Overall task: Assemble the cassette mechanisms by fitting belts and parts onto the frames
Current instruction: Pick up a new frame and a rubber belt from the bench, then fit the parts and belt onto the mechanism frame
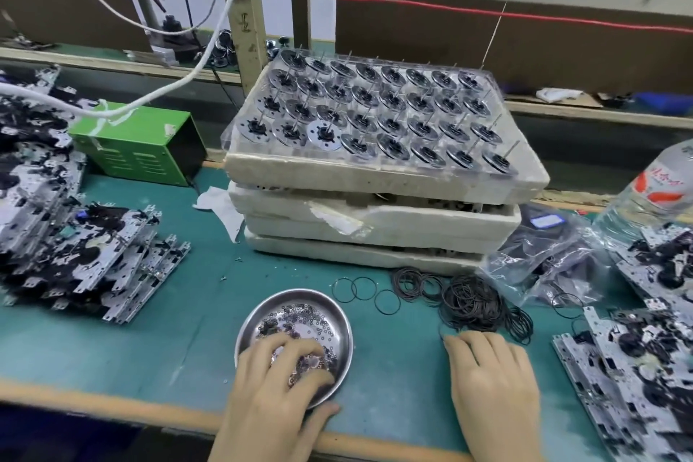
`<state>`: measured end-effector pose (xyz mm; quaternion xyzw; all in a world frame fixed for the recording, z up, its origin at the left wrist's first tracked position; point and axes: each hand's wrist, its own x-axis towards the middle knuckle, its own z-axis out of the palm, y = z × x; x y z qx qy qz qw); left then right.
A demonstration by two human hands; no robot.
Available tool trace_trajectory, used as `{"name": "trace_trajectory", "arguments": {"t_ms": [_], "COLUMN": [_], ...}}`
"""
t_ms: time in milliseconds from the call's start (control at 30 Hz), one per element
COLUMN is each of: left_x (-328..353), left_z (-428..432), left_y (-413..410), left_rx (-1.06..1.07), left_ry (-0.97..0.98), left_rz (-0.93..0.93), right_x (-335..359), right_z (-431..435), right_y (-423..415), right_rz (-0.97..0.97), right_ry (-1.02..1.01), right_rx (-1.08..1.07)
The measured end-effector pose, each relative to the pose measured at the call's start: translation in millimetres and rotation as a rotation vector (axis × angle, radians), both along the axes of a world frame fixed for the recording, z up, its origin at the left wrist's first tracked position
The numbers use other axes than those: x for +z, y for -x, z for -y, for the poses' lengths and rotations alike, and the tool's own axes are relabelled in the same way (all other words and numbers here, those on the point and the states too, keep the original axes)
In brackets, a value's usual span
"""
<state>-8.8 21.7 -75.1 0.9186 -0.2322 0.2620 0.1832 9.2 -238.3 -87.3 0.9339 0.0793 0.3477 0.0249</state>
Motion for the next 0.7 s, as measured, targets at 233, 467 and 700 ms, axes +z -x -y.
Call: {"name": "trace_trajectory", "arguments": {"t_ms": [233,467,700], "left_x": [0,7,30], "left_z": [-19,-62,-115], "left_y": [-1,-4,-45], "left_rx": [0.120,0.137,0.409], "left_ry": [0.030,0.012,-0.206], "left_rz": [-0.001,-0.166,-0.023], "right_x": [-3,-3,4], "right_z": [9,15,6], "right_y": [2,-5,-4], "right_rz": [-0.003,-0.006,-0.079], "right_ry": [-0.039,0.070,-0.173], "right_rx": [-0.086,0.028,0.095]}}
